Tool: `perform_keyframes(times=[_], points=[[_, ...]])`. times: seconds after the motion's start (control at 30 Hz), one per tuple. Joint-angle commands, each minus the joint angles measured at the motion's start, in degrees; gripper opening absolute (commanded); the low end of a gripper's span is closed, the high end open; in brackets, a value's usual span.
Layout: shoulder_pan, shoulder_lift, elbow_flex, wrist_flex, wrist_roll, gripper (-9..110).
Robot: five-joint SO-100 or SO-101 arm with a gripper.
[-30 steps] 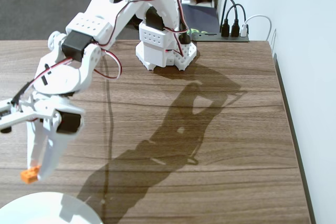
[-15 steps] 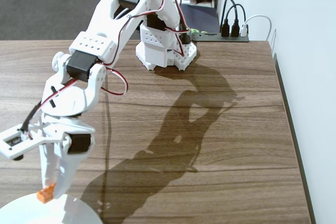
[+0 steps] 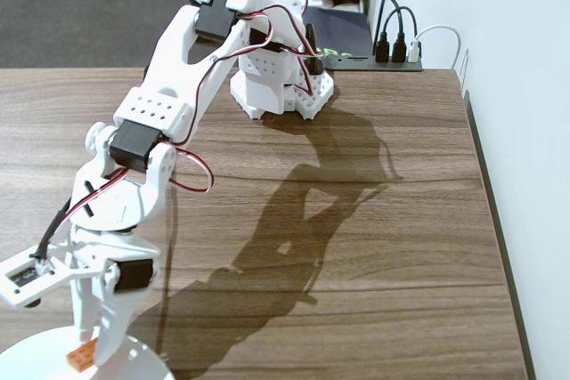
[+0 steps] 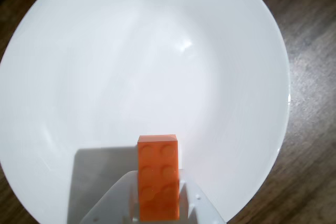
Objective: Grasp a lego block and put it on the plate.
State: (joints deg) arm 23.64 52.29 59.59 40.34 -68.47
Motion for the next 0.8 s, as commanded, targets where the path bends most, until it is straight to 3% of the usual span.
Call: perform_keyframes(times=[0.0, 0.37, 0.77], points=[[-0.26, 0.35, -3.08, 0.09, 0.35, 5], [-0.62, 0.00, -3.08, 1.14, 0.79, 15], [-1.05, 5.62, -0.70, 6.42, 4.31, 16]])
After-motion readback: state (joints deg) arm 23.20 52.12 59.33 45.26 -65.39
